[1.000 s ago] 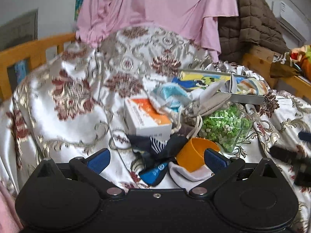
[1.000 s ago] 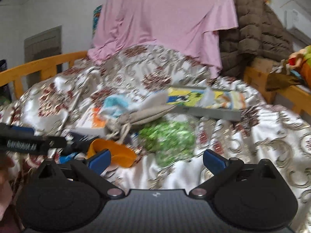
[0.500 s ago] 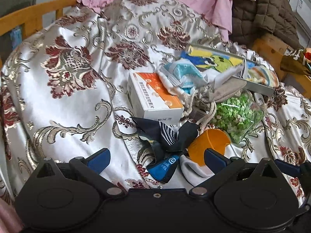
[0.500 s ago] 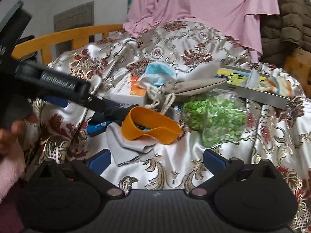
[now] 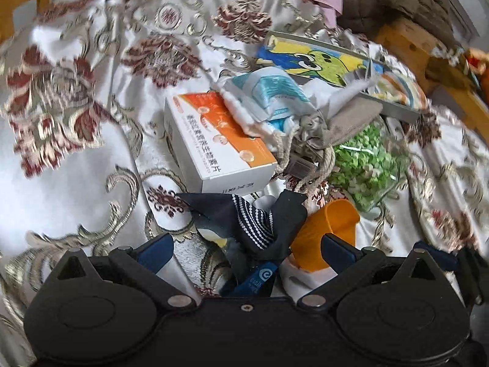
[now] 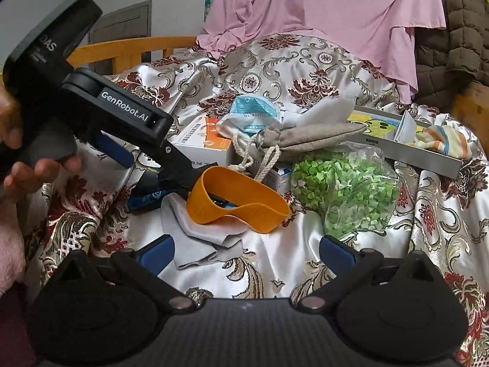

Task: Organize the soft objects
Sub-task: 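Move both tools back toward the remaining pile, then grasp the orange silicone cup with the right tool while the left tool grasps the dark blue cloth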

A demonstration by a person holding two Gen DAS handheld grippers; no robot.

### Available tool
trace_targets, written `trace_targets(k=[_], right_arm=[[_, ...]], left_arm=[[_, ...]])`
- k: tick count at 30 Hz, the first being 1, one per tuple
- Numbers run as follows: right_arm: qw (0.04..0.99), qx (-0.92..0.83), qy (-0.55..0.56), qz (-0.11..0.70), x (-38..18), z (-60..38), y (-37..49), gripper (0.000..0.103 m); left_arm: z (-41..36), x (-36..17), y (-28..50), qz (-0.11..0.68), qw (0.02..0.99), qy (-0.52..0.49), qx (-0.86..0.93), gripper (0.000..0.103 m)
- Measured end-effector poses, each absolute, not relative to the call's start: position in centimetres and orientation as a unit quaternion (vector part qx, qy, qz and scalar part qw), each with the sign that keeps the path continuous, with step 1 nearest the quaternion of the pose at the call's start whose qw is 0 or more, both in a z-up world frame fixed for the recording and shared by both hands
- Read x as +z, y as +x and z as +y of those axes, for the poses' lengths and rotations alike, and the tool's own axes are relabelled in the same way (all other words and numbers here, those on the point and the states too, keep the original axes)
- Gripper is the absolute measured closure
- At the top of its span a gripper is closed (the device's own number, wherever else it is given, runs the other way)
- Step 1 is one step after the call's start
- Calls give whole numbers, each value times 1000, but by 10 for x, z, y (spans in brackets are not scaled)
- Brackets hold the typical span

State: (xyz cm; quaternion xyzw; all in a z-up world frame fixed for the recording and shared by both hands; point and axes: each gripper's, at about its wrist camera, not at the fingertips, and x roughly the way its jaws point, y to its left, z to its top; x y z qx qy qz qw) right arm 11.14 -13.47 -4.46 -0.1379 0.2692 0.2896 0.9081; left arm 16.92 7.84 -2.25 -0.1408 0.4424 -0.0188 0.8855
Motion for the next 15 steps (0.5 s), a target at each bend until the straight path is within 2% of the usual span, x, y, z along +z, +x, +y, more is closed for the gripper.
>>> trace_targets(k=[15], right_arm=[[866,393,-155,267,-28,-116,167,0]], left_arm=[[101,-40,191,445,863,-234,-49,5]])
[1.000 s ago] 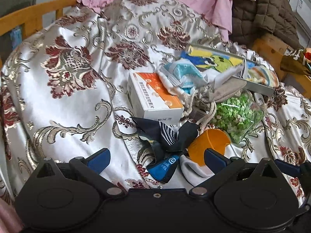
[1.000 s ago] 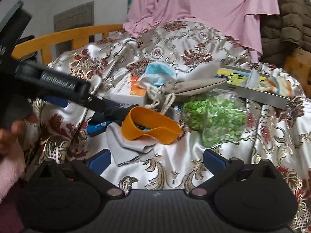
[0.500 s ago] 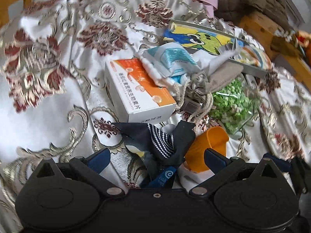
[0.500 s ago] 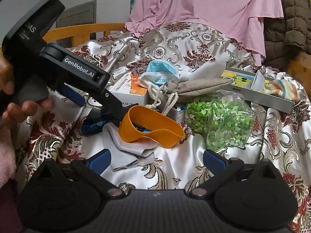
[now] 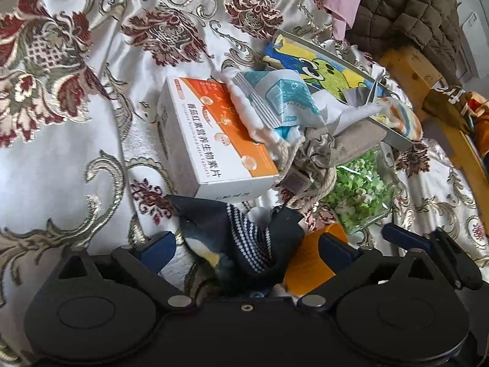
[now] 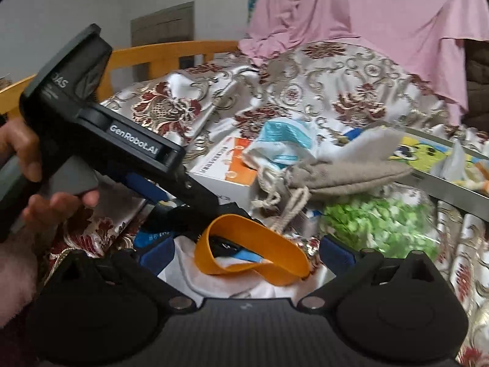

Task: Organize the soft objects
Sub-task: 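Grasp the orange silicone cup with the right tool while the left tool grasps the dark blue cloth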

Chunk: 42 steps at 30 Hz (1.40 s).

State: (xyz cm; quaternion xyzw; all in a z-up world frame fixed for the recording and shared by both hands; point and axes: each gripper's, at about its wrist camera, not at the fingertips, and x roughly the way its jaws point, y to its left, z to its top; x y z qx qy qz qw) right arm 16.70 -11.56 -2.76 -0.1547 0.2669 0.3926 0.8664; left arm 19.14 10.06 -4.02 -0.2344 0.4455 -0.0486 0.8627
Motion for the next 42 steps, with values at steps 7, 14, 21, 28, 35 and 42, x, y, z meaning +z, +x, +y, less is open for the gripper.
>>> trace_targets(k=[7,14,21,28,35,42], right_arm=[[848,418,-175,274,-37,-102,184,0],[847,408,-174,294,-49,-100,200,1],[840,405,-151,328,-57,-104,211,2],[832,407,-96,365,-62,-110,220,6],[835,400,-73,372,-62,-116,221,15],[835,392,-50,383,-59,-121,223,26]], left_arm=[[97,-46,201,450,856,-242,-82,8],[101,-50,206,450,854,-246,-88,11],[100,-50,203,455,856,-228,-92,21],[100,-52,203,461,856,-218,-88,42],[100,-52,203,464,858,-204,-84,64],[105,-48,198,453,862,-215,-78,83]])
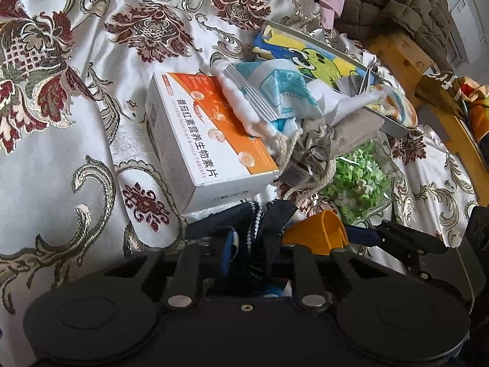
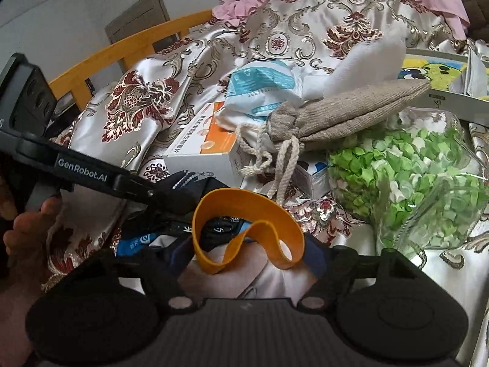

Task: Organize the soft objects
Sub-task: 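Grasp the orange silicone cup with the right tool while the left tool grasps the dark blue cloth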

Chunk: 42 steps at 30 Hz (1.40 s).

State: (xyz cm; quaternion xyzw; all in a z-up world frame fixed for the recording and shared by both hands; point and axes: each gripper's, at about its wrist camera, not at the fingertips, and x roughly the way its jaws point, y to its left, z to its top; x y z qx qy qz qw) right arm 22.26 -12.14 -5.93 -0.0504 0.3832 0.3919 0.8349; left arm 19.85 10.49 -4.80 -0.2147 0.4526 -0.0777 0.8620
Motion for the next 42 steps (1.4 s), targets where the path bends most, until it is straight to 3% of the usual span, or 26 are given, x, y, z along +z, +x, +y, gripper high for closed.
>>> trace_targets(k=[13,16,17,19,22,25,33,39,42], right_arm=[[844,375,-11,383,-63,-124,228,37],[848,372,-10,377,-64,-122,225,49],[850,371,-9,374,-64,-123,225,55],[851,370,-5,373,-63,-124,224,57],[852,367,-2,374,-63,-125,224,56],[852,365,9,375,-65,-125,228,43],[853,361,35,375,-71,-121,232,44],[862,352,40,362,-70,-117,227,62],[870,343,37,353,-71,-118,223,70]], left_arm=[[95,-55,204,464,857,-200,-96,79],[91,-55,204,465,859,-188,-100,82],[90,-54,202,466,859,-186,-101,87],[90,-50,198,463,860,-188,-105,91],[89,-49,195,458,864,-182,-108,91],[89,-53,199,466,858,-185,-108,86],[87,-59,205,472,856,-179,-109,85],[89,-62,207,473,854,-188,-109,85],[87,-61,206,470,857,-181,-106,92]])
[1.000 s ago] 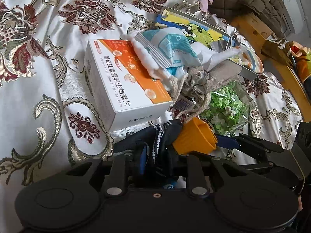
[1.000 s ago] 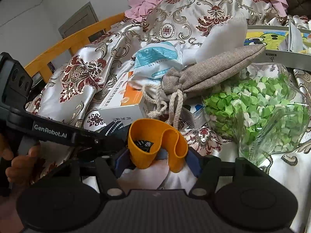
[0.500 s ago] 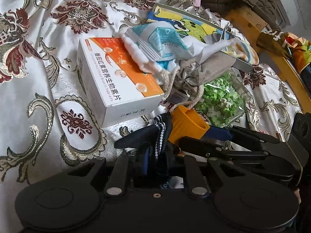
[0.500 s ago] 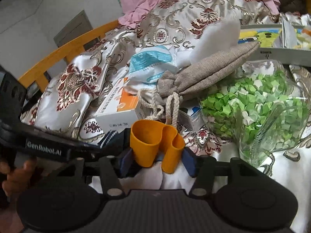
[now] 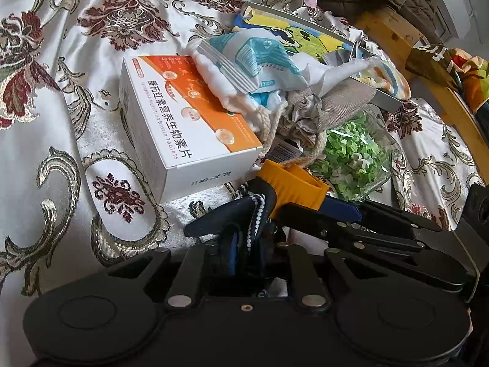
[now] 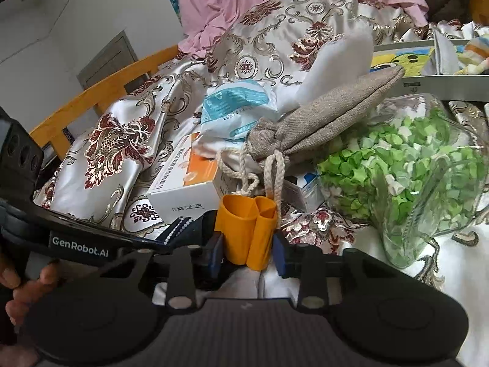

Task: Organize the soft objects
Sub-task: 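Grasp the orange silicone cup with the right tool while the left tool grasps the dark blue cloth, then lift the orange cup and dark cloth toward the frog-picture tray with both tools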

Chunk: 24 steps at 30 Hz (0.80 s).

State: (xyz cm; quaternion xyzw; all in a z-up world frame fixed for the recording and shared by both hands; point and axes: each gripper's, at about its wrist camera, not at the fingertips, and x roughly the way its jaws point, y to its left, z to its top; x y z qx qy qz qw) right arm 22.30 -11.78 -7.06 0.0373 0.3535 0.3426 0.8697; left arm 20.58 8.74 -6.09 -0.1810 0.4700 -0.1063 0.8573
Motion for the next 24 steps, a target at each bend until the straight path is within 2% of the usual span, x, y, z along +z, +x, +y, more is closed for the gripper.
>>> trace_targets(k=[3,6,24], right_arm=[[877,337,23,341,-66,-117,216,73],[884,334,18,327,-59,-120,208,74],[917,315,9,245,-6,-153,166,74]], left_arm=[[88,-58,203,465,860,-182,-105,98],[89,-54,199,458,863,-188,-103,99],[88,-11,156,358,905,-210,-91,99]])
